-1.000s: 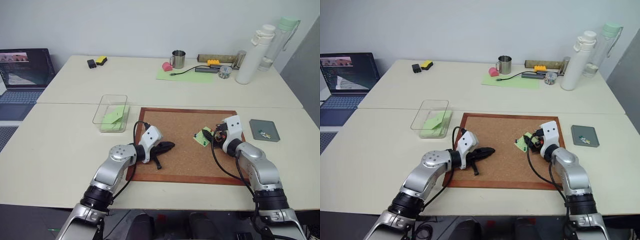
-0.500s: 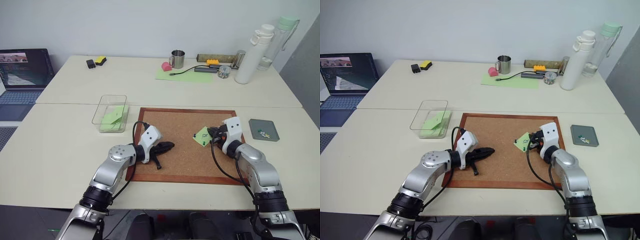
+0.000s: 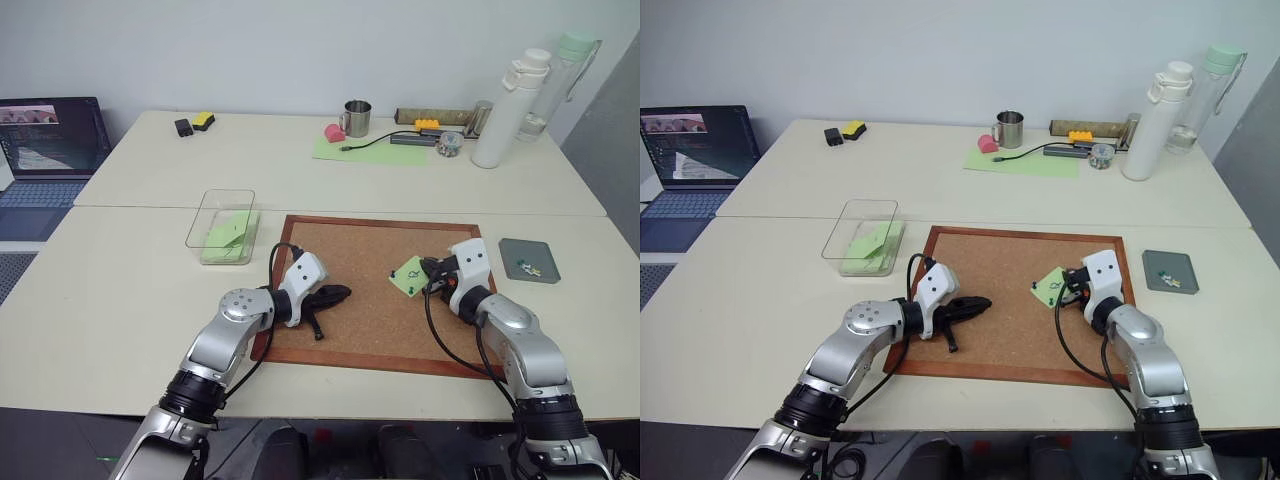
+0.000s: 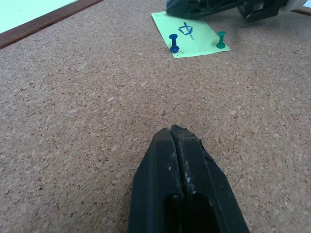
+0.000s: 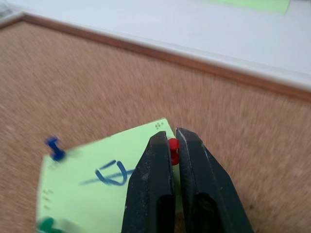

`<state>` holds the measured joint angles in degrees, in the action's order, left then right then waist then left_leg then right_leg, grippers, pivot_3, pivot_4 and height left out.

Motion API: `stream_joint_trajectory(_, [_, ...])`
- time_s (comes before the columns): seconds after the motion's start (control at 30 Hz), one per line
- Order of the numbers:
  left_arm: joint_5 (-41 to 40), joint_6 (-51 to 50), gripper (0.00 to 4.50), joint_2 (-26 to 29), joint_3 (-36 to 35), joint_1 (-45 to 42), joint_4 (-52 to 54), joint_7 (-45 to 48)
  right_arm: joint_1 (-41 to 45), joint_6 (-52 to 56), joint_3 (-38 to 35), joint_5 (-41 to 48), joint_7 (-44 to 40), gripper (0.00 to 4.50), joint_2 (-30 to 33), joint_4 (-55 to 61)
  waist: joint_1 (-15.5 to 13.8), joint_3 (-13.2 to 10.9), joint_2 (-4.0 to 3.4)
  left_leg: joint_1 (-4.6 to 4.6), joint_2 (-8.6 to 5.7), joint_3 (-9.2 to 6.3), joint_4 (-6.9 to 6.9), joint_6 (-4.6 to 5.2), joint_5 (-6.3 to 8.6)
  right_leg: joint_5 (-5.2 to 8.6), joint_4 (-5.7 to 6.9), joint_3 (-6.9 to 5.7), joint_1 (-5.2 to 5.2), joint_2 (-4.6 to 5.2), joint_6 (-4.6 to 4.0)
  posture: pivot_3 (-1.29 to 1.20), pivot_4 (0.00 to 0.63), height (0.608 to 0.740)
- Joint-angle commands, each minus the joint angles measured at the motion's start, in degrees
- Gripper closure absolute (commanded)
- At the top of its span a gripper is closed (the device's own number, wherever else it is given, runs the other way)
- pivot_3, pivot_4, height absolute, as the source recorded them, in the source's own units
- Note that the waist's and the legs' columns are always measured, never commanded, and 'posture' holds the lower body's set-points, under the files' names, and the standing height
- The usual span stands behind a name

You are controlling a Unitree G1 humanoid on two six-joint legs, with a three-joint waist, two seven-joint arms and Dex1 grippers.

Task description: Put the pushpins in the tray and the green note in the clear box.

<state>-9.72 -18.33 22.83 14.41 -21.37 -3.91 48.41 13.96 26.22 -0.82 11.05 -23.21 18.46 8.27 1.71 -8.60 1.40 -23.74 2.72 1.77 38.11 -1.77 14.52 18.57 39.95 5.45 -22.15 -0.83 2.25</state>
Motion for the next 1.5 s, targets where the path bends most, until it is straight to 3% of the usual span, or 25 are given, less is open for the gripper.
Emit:
stream_joint_trajectory(0.03, [2.6,-1.6,4.50,0.5,1.2,0.7,-2.4,-1.2,0.7,-0.5,0.1,2.0,-1.3,4.47,-0.3,4.8,0.0,0.0,0.00,0.03,0.00,0.00,0.00,0.00,0.00,0.00,0.00,0.00,0.03,-0.01,0.00,0.00,0.150,0.740])
stream_joint_trajectory(0.7, [3.4,-2.3,4.50,0.5,1.5,0.6,-2.5,-1.7,-0.3,0.0,0.9,-0.4,-1.4,4.47,2.7,5.3,0.0,0.0,0.01,0.15,-0.02,0.01,0.00,0.00,0.00,0.00,-0.01,0.01,0.15,0.00,0.00,0.00,0.150,0.740])
stream_joint_trajectory(1.03, [3.5,-2.6,4.50,0.6,1.4,0.4,-2.8,-1.7,0.6,1.9,-1.8,4.8,-1.7,4.47,0.7,7.6,0.0,0.0,0.01,0.15,-0.01,0.01,0.00,0.00,0.00,0.00,-0.02,0.01,0.15,0.00,0.00,0.00,0.150,0.740])
stream_joint_trajectory(1.27, [3.3,-2.7,4.50,0.7,1.3,0.4,-2.6,-1.7,2.2,10.0,-7.3,12.0,3.0,4.47,-3.4,7.8,0.0,0.0,0.01,0.15,0.00,0.00,0.00,0.00,0.00,0.00,-0.02,0.01,0.16,0.01,0.00,0.00,0.150,0.740])
stream_joint_trajectory(1.5, [3.3,-2.8,4.50,0.9,1.3,0.3,-2.6,-1.5,3.2,11.0,-8.1,11.5,4.4,4.47,-2.3,7.6,0.0,0.0,0.01,0.16,0.00,0.00,-0.01,0.00,0.00,0.00,-0.02,0.00,0.16,0.01,0.00,0.00,0.150,0.740])
